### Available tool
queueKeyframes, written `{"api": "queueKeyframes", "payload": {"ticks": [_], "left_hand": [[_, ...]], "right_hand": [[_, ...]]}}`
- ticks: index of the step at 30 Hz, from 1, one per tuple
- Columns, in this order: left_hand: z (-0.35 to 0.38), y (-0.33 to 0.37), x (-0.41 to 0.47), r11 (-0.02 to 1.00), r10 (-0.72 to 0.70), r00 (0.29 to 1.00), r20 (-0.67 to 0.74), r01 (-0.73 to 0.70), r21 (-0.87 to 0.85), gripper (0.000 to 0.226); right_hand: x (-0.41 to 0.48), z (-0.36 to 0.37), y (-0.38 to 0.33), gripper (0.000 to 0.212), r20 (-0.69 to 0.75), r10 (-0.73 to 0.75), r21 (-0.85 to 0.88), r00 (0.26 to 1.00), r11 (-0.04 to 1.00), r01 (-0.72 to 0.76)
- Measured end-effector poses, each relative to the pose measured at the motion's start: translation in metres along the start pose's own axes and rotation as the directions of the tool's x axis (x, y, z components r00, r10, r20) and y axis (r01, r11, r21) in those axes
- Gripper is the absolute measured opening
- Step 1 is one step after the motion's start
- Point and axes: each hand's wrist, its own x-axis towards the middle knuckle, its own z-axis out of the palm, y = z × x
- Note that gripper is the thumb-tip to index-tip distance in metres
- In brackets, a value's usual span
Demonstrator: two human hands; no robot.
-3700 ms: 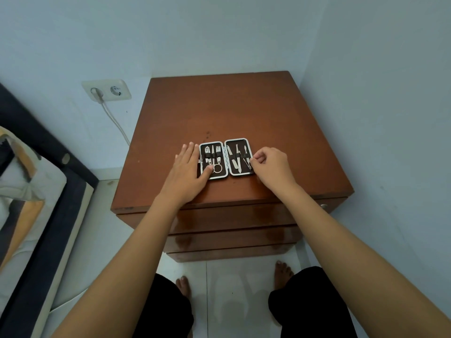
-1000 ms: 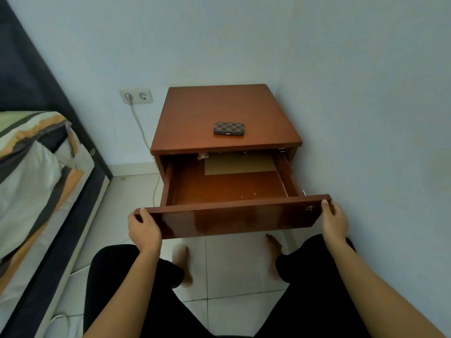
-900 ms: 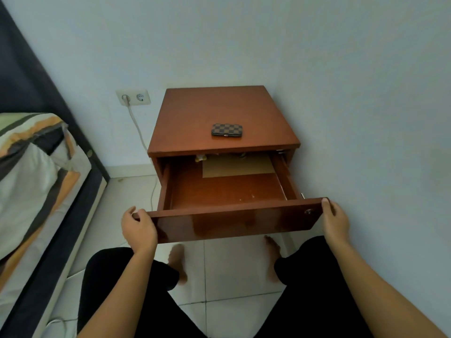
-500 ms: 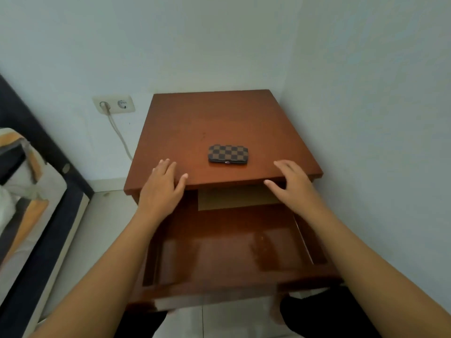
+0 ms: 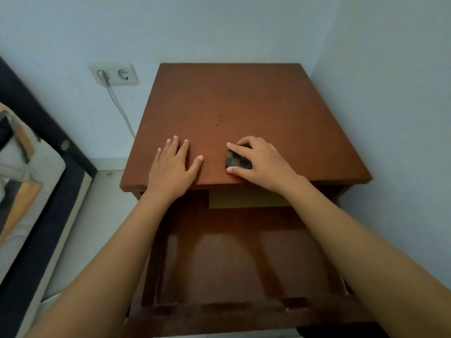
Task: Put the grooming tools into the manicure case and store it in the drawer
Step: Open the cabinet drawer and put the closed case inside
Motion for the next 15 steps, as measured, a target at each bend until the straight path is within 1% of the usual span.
{"api": "queueKeyframes", "payload": {"ticks": [1,5,6,7,8,9,11,13,15], "left_hand": [[-0.001,0.0,-0.002,1.0,0.005,1.0,0.004,-0.005,-0.015,0.065],[-0.002,0.0,-0.015,0.997,0.023,1.0,-0.013,-0.024,-0.079,0.062],[-0.003,0.001,-0.021,0.996,0.031,0.999,-0.018,-0.033,-0.087,0.061],[-0.003,0.001,-0.027,0.995,0.043,0.999,-0.02,-0.044,-0.093,0.061],[-0.004,0.002,-0.033,0.993,0.055,0.998,-0.021,-0.057,-0.1,0.06],[-0.004,0.003,-0.039,0.992,0.062,0.998,-0.016,-0.063,-0.11,0.06],[-0.004,0.003,-0.051,0.991,0.062,0.998,0.004,-0.062,-0.117,0.06],[-0.006,0.004,-0.062,0.994,0.062,0.998,0.014,-0.061,-0.094,0.061],[-0.01,0.004,-0.074,0.993,0.053,0.998,0.017,-0.051,-0.104,0.061]], "right_hand": [[-0.014,0.0,-0.007,0.062,0.008,-0.023,-0.002,1.0,1.0,0.023],[-0.076,0.016,-0.032,0.064,-0.053,-0.214,0.017,0.975,0.976,0.215],[-0.086,0.023,-0.035,0.063,-0.002,-0.232,0.027,0.973,0.972,0.232],[-0.093,0.032,-0.037,0.063,0.089,-0.207,0.048,0.974,0.978,0.204],[-0.096,0.042,-0.037,0.063,0.193,-0.152,0.068,0.969,0.988,0.141],[-0.096,0.052,-0.036,0.065,0.293,-0.086,0.079,0.952,0.995,0.065],[-0.093,0.069,-0.033,0.071,0.459,0.027,0.056,0.888,0.997,-0.059],[-0.091,0.083,-0.029,0.076,0.562,0.079,0.023,0.823,0.994,-0.111],[-0.091,0.088,-0.028,0.078,0.599,0.108,0.014,0.793,0.989,-0.145]]}}
